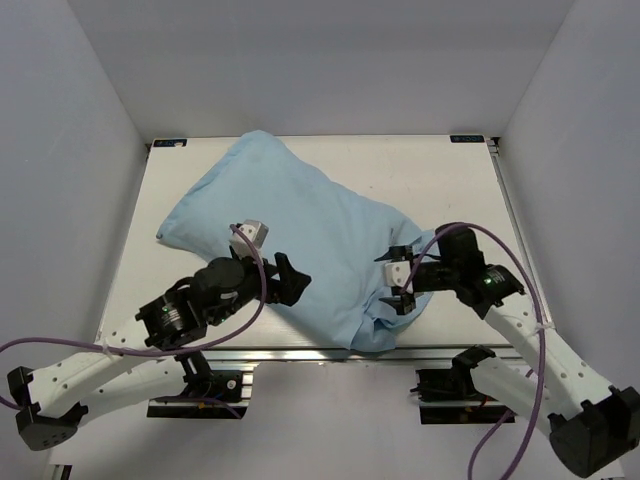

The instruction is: Put the pillow into the pillowcase

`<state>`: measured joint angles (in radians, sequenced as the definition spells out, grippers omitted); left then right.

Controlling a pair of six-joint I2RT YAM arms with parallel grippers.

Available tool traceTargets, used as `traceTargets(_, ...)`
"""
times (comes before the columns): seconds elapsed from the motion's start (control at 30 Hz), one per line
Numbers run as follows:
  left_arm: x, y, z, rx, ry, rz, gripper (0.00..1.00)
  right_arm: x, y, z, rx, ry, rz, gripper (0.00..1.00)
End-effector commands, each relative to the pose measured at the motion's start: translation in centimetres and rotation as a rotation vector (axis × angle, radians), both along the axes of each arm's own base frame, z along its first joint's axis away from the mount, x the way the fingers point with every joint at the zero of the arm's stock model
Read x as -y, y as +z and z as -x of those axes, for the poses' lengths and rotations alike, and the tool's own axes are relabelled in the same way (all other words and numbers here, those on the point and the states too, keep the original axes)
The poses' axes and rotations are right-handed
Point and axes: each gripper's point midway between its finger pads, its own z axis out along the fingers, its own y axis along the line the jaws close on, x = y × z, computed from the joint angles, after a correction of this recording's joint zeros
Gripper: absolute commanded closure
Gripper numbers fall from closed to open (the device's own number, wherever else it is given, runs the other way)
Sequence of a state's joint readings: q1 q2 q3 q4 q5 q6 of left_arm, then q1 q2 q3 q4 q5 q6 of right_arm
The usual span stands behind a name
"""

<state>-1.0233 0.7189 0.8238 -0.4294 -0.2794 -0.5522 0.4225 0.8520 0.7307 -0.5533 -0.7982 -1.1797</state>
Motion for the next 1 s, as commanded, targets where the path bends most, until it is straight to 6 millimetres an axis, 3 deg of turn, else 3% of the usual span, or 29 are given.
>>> traceTargets(0.0,-2.9,-4.5,0.0,-0.127,0.149,-0.056,0.02,-2.2,1.7,-0.9,0.036,-0.051,-0.008,0.11)
traceTargets(0.07,-3.4,-4.5,0.2,-0.135,0.171,-0.015,0.02,-3.5,2.1,-1.1,0.002,-0.078,-0.019,0.10)
traceTargets(0.13,-4.1,-4.7,0.3,-0.139,0.194,0.010,0.02,-5.3,2.2,0.3,-0.056,-0.063,-0.022,0.11)
traceTargets(0.23,-4.7,-4.9,0.3,-0.139,0.220,0.023,0.02,-7.1,0.9,1.5,-0.051,-0.021,0.046,0.11)
traceTargets(0.4,-6.5,-4.1,0.7,-0.137,0.263,0.037,0.02,-8.1,-3.3,1.4,0.114,0.036,0.197,0.11)
traceTargets(0.43,-6.8,-4.0,0.7,-0.136,0.273,0.042,0.02,-7.7,-5.1,1.5,0.143,0.051,0.236,0.11)
traceTargets(0.47,-7.1,-4.0,0.9,-0.141,0.278,0.038,0.02,-7.4,-5.8,0.6,0.226,0.040,0.276,0.11)
traceTargets(0.5,-7.5,-3.7,1.0,-0.138,0.281,0.051,0.02,-8.4,-5.6,0.3,0.291,0.041,0.248,0.11)
traceTargets(0.57,-7.8,-4.0,1.3,-0.146,0.287,0.057,0.02,-8.1,-7.5,-0.8,0.349,0.007,0.304,0.11)
traceTargets(0.6,-7.9,-4.1,1.4,-0.151,0.285,0.057,0.02,-8.7,-7.4,-1.0,0.375,0.005,0.293,0.11)
traceTargets(0.63,-8.0,-4.2,1.5,-0.156,0.284,0.070,0.02,-9.3,-7.4,-1.4,0.392,-0.003,0.290,0.11)
traceTargets(0.77,-7.7,-4.7,1.8,-0.173,0.270,0.081,0.02,-9.5,-10.7,-3.5,0.376,-0.074,0.404,0.11)
traceTargets(0.97,-7.7,-4.9,2.1,-0.181,0.258,0.077,0.02,-10.3,-12.7,-5.3,0.436,-0.128,0.386,0.12)
